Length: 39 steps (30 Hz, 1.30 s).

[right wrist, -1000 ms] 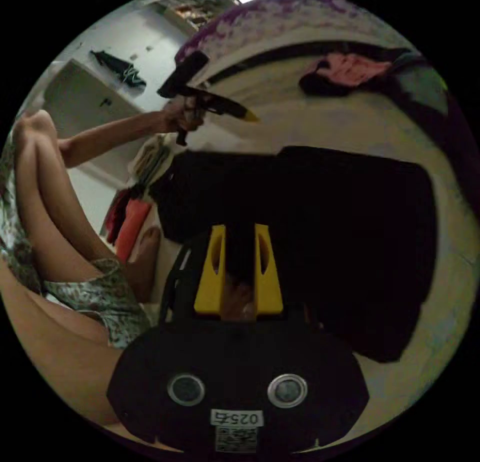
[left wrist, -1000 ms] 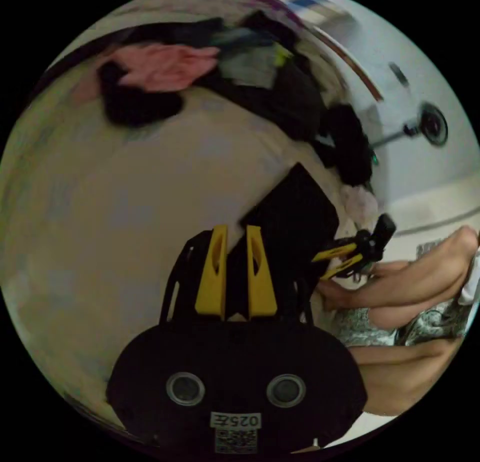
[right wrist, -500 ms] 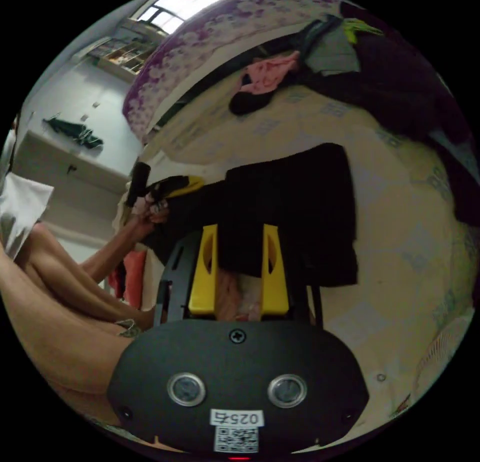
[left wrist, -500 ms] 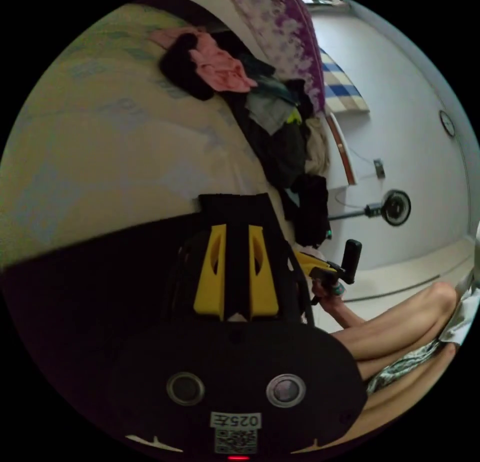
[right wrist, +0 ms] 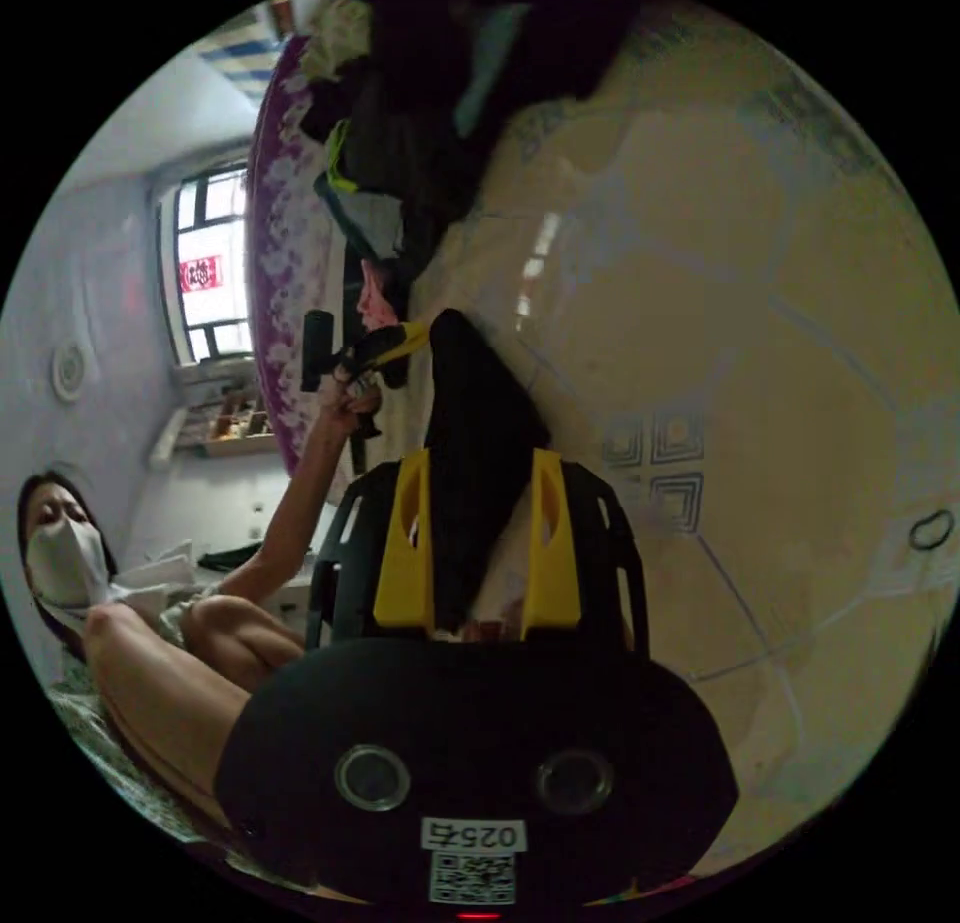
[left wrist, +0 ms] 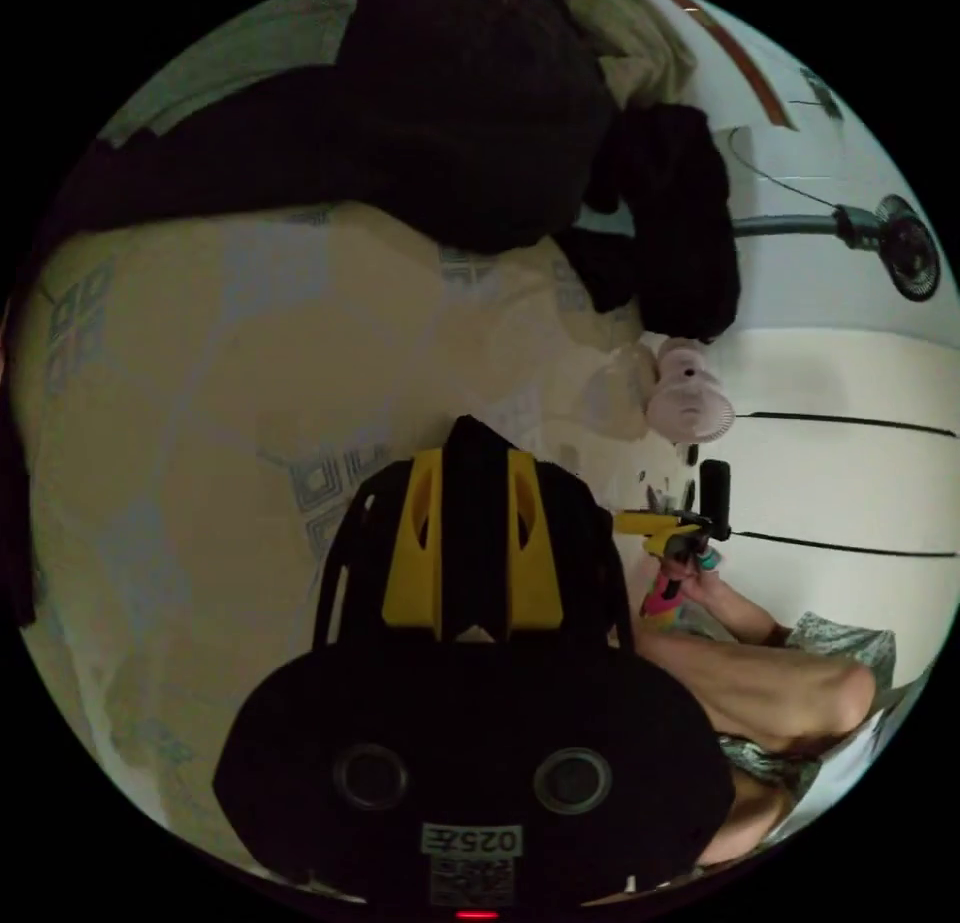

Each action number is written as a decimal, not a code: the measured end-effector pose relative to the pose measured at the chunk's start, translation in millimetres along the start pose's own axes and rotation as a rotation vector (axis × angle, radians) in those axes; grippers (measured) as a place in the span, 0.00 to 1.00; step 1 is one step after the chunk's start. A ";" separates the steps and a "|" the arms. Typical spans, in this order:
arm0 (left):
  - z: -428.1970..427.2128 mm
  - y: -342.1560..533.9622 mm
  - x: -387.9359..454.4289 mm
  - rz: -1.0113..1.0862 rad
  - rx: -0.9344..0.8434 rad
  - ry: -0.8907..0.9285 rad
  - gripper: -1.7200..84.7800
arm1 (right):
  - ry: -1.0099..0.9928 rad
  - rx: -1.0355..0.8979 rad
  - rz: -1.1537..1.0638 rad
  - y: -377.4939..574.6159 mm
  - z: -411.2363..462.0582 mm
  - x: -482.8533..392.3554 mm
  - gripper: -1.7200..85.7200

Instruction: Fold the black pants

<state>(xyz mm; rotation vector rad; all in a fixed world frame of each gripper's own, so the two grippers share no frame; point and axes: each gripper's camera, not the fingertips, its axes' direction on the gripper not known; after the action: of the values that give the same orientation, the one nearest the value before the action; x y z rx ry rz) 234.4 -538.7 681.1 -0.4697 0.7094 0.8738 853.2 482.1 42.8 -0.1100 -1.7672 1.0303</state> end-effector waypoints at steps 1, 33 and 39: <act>3.6 -6.9 2.3 -0.003 -0.021 -0.026 0.09 | -0.026 -0.010 0.015 -4.7 1.0 6.4 0.18; 55.5 -85.6 92.6 0.561 -0.198 -0.383 0.17 | 0.257 -0.013 -0.388 -81.8 -1.3 8.5 0.20; 68.0 -111.8 101.9 0.716 -0.330 -0.333 0.16 | 0.262 0.025 -0.400 -72.8 22.6 16.7 0.18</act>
<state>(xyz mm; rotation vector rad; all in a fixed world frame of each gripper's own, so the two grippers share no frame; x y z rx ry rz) 395.9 -505.2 663.1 -0.3448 0.4173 1.7157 854.9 431.8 102.5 0.1167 -1.4613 0.7117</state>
